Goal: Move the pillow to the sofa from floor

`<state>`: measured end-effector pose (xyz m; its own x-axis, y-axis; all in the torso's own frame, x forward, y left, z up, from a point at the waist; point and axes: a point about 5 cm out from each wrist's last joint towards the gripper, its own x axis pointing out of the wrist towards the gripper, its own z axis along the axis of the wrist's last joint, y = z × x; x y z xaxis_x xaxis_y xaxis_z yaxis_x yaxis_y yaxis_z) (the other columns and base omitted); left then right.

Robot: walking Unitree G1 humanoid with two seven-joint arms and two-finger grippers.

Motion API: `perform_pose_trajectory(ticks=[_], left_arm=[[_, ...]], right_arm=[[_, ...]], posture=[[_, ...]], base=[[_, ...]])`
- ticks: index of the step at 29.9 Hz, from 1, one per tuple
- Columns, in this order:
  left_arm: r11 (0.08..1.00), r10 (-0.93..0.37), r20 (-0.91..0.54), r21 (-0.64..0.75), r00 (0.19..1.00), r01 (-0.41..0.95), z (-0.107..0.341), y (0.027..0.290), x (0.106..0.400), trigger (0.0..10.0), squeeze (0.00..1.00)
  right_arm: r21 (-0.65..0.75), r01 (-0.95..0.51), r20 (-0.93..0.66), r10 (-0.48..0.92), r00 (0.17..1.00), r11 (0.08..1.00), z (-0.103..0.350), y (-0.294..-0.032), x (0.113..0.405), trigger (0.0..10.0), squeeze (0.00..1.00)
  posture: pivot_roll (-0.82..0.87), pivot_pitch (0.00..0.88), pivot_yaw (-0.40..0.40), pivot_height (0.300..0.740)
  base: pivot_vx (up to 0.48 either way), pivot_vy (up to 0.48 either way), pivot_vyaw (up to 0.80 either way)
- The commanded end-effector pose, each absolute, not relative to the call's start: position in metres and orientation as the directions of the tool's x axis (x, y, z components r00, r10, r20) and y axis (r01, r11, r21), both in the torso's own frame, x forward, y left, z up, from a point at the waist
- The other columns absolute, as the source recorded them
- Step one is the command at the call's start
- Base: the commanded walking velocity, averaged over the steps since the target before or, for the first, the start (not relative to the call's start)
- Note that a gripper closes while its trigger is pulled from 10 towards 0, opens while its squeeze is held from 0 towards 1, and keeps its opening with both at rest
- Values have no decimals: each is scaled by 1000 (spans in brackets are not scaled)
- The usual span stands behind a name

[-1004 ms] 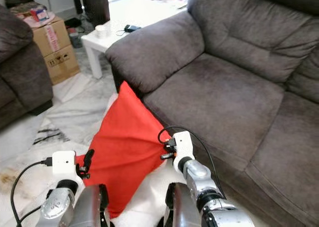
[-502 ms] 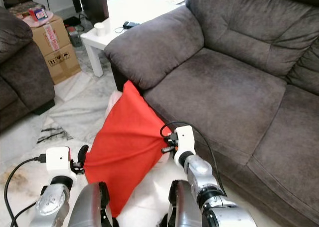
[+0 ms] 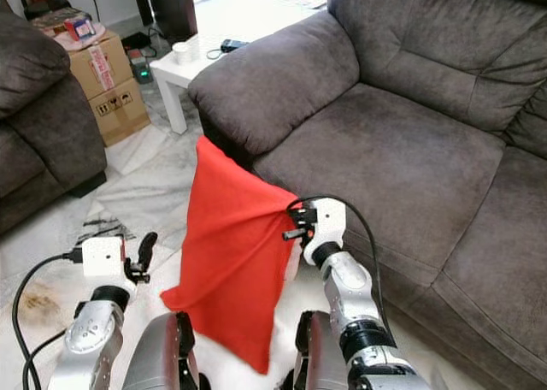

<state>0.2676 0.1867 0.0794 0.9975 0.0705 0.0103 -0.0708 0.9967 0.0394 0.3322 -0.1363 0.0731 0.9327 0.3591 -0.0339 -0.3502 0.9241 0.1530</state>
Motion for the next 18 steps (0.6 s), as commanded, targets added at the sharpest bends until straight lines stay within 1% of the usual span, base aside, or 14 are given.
perform_pose_trajectory(ticks=[1,11,18], left_arm=[[998,53,31,37,998,-54,84,187,270,10000,0],[999,26,44,33,999,-27,88,181,276,10000,0],[999,27,45,30,999,-29,87,181,274,10000,0]], right_arm=[[138,-329,107,316,943,934,101,-143,339,10000,0],[132,-307,121,292,949,943,105,-146,334,10000,0],[132,-316,110,303,947,939,106,-142,334,10000,0]], posture=[[42,66,-4,574],[39,48,-3,574],[44,41,-12,574]], base=[[0,0,0],[0,0,0],[0,0,0]])
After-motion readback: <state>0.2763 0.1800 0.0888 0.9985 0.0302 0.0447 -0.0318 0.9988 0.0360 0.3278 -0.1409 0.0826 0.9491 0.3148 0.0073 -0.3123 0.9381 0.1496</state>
